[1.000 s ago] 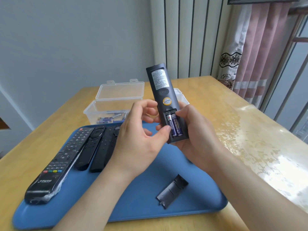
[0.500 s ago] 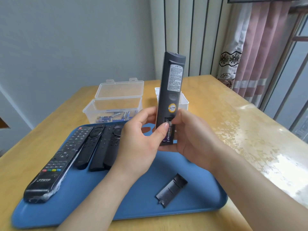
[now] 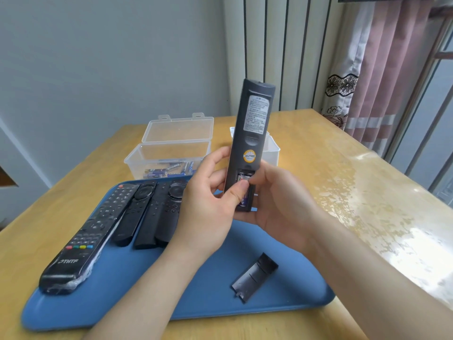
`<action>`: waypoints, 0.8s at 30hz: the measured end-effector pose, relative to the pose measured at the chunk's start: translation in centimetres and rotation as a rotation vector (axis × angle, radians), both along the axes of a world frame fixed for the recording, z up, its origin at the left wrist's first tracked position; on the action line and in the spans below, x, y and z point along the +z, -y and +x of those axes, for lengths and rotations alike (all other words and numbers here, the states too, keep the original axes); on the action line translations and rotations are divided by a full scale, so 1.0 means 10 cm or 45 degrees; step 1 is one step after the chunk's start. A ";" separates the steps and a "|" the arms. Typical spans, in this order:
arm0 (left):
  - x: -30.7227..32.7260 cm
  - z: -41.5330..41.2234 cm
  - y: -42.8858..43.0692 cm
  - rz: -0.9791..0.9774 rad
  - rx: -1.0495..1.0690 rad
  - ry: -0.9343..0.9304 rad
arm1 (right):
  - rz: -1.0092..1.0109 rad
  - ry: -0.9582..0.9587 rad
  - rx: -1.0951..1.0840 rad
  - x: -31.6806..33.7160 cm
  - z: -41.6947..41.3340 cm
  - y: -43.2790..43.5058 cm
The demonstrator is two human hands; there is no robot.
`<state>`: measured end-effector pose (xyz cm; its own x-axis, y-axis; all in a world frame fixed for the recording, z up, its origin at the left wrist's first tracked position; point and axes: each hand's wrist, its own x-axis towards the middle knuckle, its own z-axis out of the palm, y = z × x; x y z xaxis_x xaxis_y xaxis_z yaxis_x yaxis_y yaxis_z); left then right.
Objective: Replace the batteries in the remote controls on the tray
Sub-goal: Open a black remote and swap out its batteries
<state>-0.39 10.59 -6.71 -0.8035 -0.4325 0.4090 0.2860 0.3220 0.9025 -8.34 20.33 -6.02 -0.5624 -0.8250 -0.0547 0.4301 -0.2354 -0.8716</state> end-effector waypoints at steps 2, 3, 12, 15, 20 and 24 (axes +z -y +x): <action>0.01 0.00 0.04 0.072 -0.078 0.011 | 0.026 0.022 -0.006 -0.01 -0.01 0.00; 0.01 0.01 0.07 0.109 -0.115 0.016 | 0.037 0.023 -0.001 -0.01 -0.02 0.00; 0.00 0.02 0.12 0.087 -0.182 -0.011 | -0.088 0.028 0.044 0.01 0.01 0.01; 0.00 0.02 0.12 0.087 -0.167 -0.024 | -0.095 0.001 0.023 0.02 0.03 0.00; 0.01 0.02 0.10 0.009 -0.105 0.021 | -0.063 -0.020 -0.032 0.01 0.03 0.02; -0.02 0.02 0.03 -0.045 -0.034 0.014 | -0.019 -0.023 -0.039 0.02 0.01 0.01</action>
<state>-0.23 10.26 -6.88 -0.8191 -0.3962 0.4149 0.2853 0.3462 0.8937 -8.20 20.20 -5.83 -0.5883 -0.8080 -0.0323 0.4067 -0.2610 -0.8755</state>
